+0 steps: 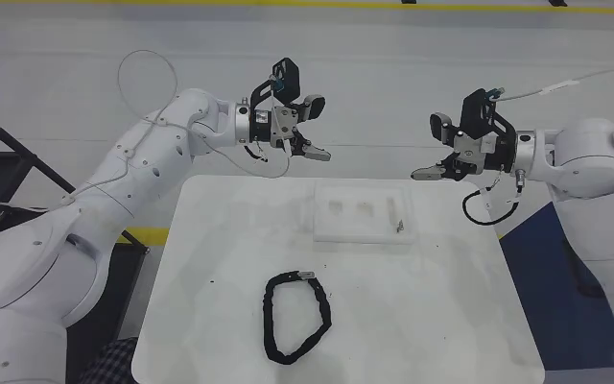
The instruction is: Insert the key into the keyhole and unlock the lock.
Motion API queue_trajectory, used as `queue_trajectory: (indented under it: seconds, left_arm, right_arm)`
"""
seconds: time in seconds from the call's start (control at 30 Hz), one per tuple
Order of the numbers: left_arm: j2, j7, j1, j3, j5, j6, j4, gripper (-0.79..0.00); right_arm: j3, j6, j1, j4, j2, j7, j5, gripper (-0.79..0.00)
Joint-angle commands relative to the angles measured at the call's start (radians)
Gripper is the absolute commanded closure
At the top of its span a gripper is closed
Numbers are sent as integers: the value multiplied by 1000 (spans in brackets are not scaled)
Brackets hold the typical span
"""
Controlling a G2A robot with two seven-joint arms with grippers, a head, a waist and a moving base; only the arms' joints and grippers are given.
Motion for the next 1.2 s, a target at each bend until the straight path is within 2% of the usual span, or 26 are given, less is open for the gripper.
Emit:
queue_trajectory:
  seconds: [0.0, 0.4, 0.57, 0.7, 0.93, 1.0, 1.17]
  left_arm:
    - [0, 0, 0, 0, 0, 0, 0, -785]
    - [0, 0, 0, 0, 0, 0, 0, -785]
    - [0, 0, 0, 0, 0, 0, 0, -785]
    - [0, 0, 0, 0, 0, 0, 0, -785]
    - [0, 0, 0, 0, 0, 0, 0, -785]
    - [0, 0, 0, 0, 0, 0, 0, -785]
    - [0, 0, 0, 0, 0, 0, 0, -785]
  right_arm:
    - [0, 0, 0, 0, 0, 0, 0, -784]
    - [0, 0, 0, 0, 0, 0, 0, -784]
    - [5, 31, -43, -37, 4, -36, -39, -785]
    - [-24, 83, -68, 15, 0, -51, -58, -785]
    - [-116, 161, -41, 138, -24, -39, -88, -785]
    - [-144, 204, -32, 160, -34, -40, -114, -785]
    - [-219, 385, 2, 224, -62, 28, -142, -785]
